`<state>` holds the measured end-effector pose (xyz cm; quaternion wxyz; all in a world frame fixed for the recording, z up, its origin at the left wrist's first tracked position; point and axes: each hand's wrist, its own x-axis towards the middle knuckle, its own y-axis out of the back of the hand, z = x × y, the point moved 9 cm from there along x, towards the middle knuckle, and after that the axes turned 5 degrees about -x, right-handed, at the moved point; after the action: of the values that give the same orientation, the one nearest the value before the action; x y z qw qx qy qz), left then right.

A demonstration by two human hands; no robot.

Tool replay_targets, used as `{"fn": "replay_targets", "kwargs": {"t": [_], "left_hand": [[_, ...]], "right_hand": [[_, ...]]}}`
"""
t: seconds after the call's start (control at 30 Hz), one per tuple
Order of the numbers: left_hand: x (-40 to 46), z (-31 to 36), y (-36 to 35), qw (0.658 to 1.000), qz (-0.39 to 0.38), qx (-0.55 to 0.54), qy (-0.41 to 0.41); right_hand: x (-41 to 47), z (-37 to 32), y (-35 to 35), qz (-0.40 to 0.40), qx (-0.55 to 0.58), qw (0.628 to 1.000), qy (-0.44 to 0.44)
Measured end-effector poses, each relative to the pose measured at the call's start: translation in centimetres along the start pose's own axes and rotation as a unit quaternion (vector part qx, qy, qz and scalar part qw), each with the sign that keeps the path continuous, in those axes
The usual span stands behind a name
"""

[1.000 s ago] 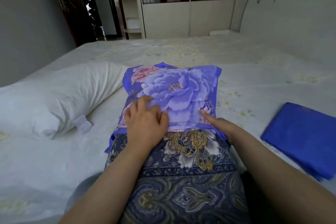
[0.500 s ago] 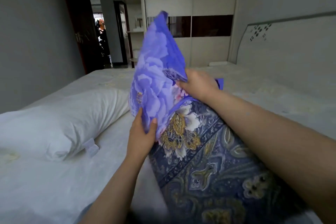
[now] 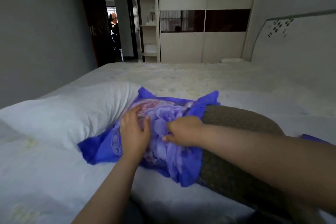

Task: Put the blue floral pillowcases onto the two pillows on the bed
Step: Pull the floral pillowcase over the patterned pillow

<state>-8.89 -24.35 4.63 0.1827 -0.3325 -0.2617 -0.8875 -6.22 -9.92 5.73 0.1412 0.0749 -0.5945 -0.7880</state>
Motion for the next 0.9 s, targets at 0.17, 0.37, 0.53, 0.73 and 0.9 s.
{"fn": "replay_targets", "kwargs": {"t": [0.17,0.37,0.53,0.73,0.9], "left_hand": [[-1.3,-1.3,-4.8,0.975,-0.185,0.12,0.007],[-1.5,2.8,-8.5,0.945,-0.258,0.201,-0.019],[-2.4,3.2,-10.2,0.943,-0.266,0.196,0.043],[-3.2,6.6,-11.5,0.933,-0.316,-0.12,0.12],[-4.6,5.2,-12.4,0.916,-0.399,0.049,-0.009]], "right_hand": [[1.4,6.4,-1.5,0.087,0.032,0.994,-0.055],[0.6,12.0,-5.7,0.232,0.401,0.857,-0.225],[-2.3,11.3,-7.5,0.335,0.504,0.749,-0.269],[-0.7,9.7,-11.6,0.195,0.684,0.658,-0.245],[-3.1,10.5,-8.7,0.291,0.447,0.804,-0.262]]}}
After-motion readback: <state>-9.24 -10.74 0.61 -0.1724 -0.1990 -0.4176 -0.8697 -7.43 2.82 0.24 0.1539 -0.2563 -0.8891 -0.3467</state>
